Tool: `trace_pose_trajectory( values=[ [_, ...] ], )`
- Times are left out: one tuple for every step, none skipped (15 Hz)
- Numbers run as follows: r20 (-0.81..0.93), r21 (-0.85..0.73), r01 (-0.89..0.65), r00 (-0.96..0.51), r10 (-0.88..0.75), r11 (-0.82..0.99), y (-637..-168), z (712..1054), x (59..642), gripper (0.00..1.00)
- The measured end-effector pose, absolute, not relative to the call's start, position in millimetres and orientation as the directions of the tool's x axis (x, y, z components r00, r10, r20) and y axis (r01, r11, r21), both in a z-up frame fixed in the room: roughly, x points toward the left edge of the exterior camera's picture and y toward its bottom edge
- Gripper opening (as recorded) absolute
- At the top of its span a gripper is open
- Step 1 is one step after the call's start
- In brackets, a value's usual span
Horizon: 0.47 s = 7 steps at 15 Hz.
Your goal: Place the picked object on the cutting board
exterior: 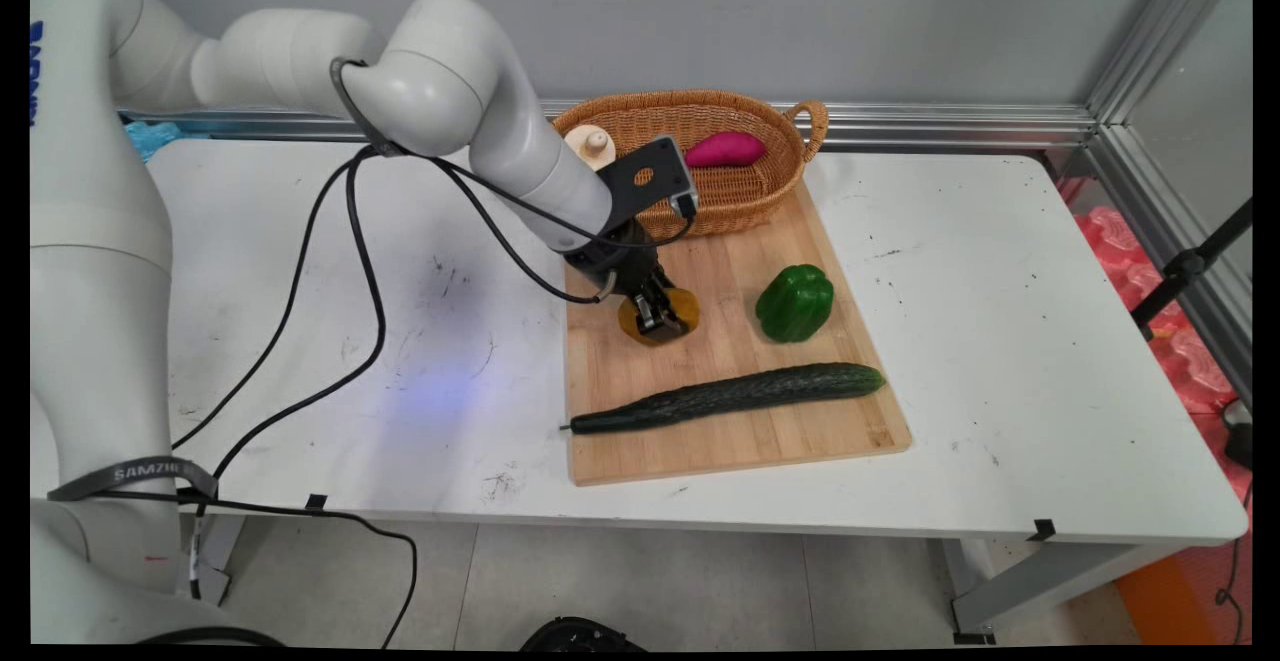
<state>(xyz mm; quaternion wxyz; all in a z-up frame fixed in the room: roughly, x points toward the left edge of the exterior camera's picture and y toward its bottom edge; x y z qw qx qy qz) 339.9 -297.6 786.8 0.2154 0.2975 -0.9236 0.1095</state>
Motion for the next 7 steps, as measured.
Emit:
trace_pose_trajectory(
  values=[
    [0.465,-0.071,-0.600,-0.727,-0.506,0.797,-297.6,784.1,339.5,0.00],
    [0.467,-0.067,-0.604,-0.722,-0.510,0.794,-297.7,781.9,339.0,0.00],
    [0.469,-0.063,-0.606,-0.719,-0.513,0.793,-297.6,780.0,338.5,0.00],
    [0.472,-0.059,-0.609,-0.715,-0.515,0.791,-297.8,778.4,337.7,1.00],
    [0.475,-0.055,-0.611,-0.712,-0.518,0.789,-298.0,777.0,336.9,1.00],
    [0.477,-0.053,-0.613,-0.709,-0.520,0.788,-298.2,776.3,336.0,1.00],
    [0.480,-0.049,-0.615,-0.706,-0.521,0.787,-298.8,776.0,335.1,1.00]
  ],
)
